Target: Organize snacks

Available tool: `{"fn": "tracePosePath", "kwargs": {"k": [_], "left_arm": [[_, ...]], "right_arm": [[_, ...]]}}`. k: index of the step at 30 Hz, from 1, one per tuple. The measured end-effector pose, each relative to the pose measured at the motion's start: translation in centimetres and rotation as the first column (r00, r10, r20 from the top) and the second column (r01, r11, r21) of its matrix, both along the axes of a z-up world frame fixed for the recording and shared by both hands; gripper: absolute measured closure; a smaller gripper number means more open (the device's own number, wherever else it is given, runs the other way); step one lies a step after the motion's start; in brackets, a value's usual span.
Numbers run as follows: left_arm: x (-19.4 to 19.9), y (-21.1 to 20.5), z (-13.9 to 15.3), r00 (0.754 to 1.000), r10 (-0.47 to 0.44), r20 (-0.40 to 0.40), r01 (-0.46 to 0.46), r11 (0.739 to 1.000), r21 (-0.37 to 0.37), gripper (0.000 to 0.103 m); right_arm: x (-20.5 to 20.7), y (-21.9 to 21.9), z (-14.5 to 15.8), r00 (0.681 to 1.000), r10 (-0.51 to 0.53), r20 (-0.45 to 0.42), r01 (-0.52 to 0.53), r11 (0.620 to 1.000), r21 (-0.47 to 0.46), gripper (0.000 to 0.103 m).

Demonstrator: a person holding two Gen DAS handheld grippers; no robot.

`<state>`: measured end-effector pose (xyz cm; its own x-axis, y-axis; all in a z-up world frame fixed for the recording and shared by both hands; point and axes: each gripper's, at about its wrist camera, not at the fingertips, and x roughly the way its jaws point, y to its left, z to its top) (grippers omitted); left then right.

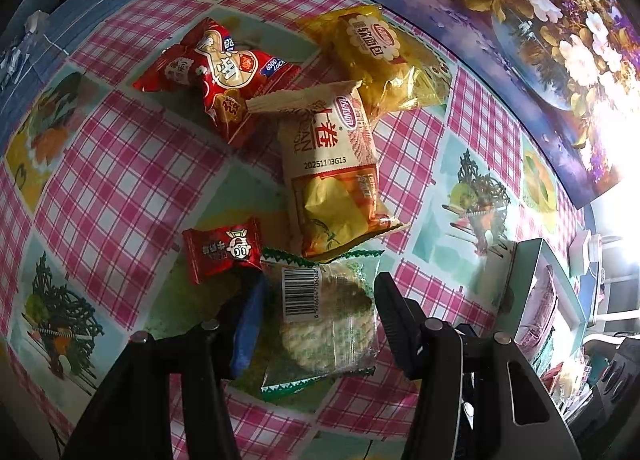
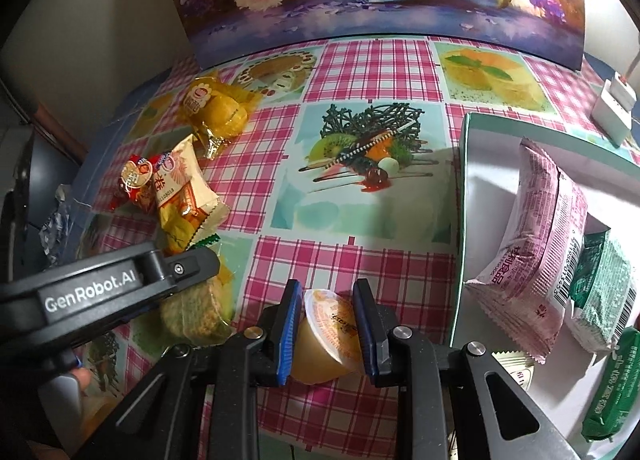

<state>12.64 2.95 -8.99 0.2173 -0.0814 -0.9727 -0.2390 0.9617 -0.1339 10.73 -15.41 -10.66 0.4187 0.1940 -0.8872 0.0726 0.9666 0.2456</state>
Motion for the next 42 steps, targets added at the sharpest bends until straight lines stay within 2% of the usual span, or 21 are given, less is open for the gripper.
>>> {"fn": "tracePosePath", "kwargs": {"k": [7, 10, 13, 20, 27, 30, 32, 37, 41, 42], "left_arm": [[0.7, -0.7, -0.5, 1.000, -0.016, -0.014, 0.015, 1.000, -0.018, 0.046], [0.7, -0.6, -0.6, 1.000, -0.016, -0.021, 0.015, 0.999, -0.044, 0.041], [0.7, -0.6, -0.6, 0.999, -0.019, -0.029, 0.018, 0.998, -0.058, 0.037], [0.3, -1.2, -0.6, 0.999, -0.034, -0.038, 0.032, 0.999, -0.034, 0.037], [0.2, -2.4, -0.8, 0.997, -0.070, -0.043, 0.071, 0.997, 0.015, 0.037], [0.2, -2.3, -0.7, 0.997, -0.065, -0.044, 0.067, 0.997, 0.032, 0.041], [0.1, -2.1, -0.7, 0.997, -0.068, -0.044, 0.070, 0.997, 0.039, 0.048], [0.2, -1.5, -0.6, 0.997, -0.068, -0.042, 0.070, 0.996, 0.046, 0.048], [0.3, -1.0, -0.5, 0.997, -0.060, -0.041, 0.062, 0.997, 0.041, 0.048], [0.3, -0.9, -0.5, 0.997, -0.059, -0.041, 0.061, 0.997, 0.040, 0.048]], "right_arm": [[-0.1, 0.3, 0.0, 1.000, 0.016, -0.006, -0.016, 1.000, 0.001, 0.073], [-0.1, -0.2, -0.1, 1.000, 0.006, -0.018, -0.006, 0.999, 0.040, 0.068], [-0.2, -0.5, 0.1, 1.000, 0.006, -0.023, -0.004, 0.998, 0.065, 0.055], [-0.8, 0.4, 0.4, 0.997, 0.068, -0.036, -0.068, 0.998, 0.011, 0.041], [-1.2, 2.6, 0.2, 0.989, 0.146, -0.030, -0.149, 0.978, -0.146, 0.041], [-1.1, 3.4, 0.0, 0.984, 0.179, -0.026, -0.180, 0.961, -0.211, 0.041], [-1.2, 4.0, -0.1, 0.978, 0.205, -0.024, -0.205, 0.950, -0.237, 0.041], [-1.4, 4.5, -0.2, 0.970, 0.242, -0.028, -0.241, 0.933, -0.268, 0.042], [-1.4, 4.6, 0.0, 0.968, 0.250, -0.036, -0.250, 0.928, -0.276, 0.057], [-1.5, 4.7, 0.0, 0.967, 0.252, -0.036, -0.252, 0.928, -0.276, 0.057]]}}
